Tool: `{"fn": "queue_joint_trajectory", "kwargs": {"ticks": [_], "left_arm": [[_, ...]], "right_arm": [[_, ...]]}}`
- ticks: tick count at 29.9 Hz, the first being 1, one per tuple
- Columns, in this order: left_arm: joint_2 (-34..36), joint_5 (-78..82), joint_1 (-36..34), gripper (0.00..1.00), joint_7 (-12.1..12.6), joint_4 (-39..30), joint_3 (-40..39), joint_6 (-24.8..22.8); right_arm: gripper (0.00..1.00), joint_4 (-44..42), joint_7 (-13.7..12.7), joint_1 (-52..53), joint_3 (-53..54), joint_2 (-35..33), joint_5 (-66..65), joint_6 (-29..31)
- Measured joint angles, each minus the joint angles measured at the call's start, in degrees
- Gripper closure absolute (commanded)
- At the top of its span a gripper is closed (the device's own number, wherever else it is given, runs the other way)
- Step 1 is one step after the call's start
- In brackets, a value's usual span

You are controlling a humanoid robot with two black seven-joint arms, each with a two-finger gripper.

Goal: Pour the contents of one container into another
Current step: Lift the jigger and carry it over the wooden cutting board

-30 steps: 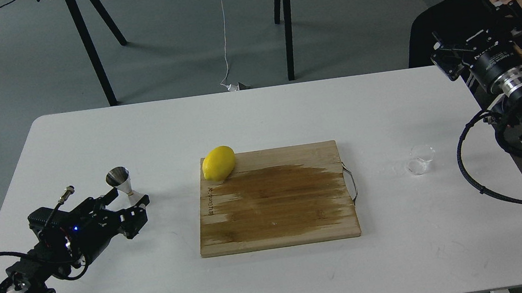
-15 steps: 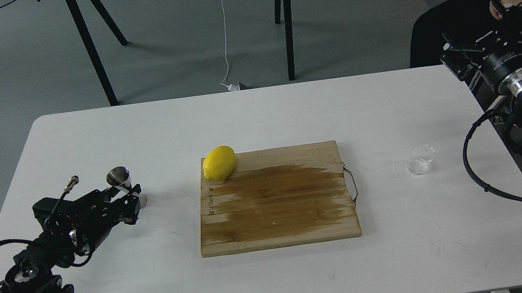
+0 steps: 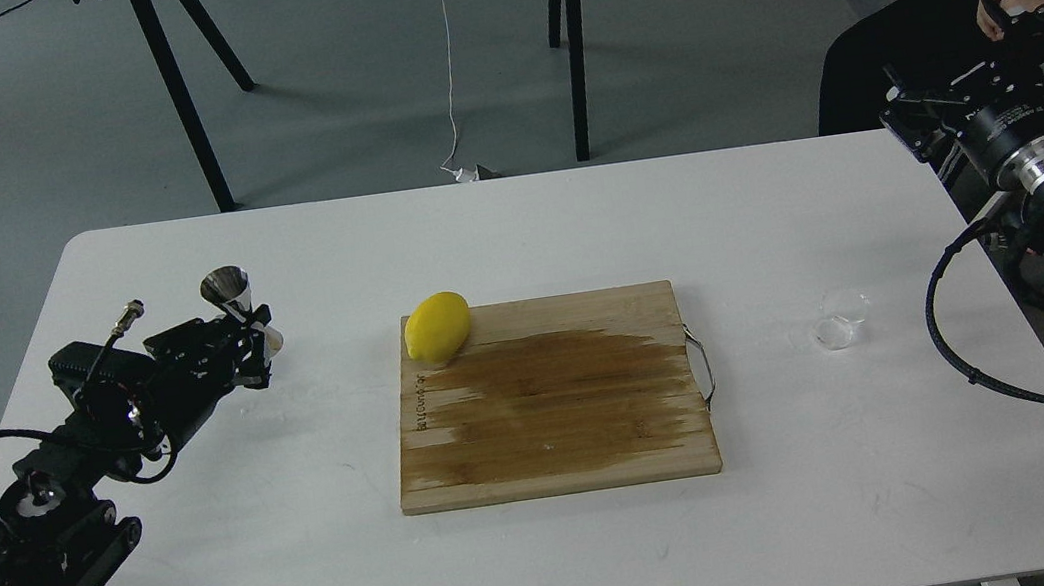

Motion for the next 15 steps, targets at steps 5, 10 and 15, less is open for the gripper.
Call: {"fn": "queue_joint_trajectory", "kwargs": {"ticks": [5, 10, 15], "left_arm": [[3.07, 0.22, -4.59, 0.93, 0.12, -10.35, 0.17, -2.47], [2.08, 1.4, -8.54, 0.94, 0.21, -18.57, 0.63, -8.37], [-3.15, 8.13, -9.56, 0.95, 0.21, -19.68, 6.3, -9.74]], "right_arm": [[0.0, 0.08, 0.0, 0.0, -0.03, -0.36, 0.03, 0.0], [0.0, 0.11, 0.46, -1.0, 0.26, -1.54, 0.05, 0.0], [0.0, 0.11, 0.6, -2.04, 0.63, -2.77, 0.05, 0.0]]}}
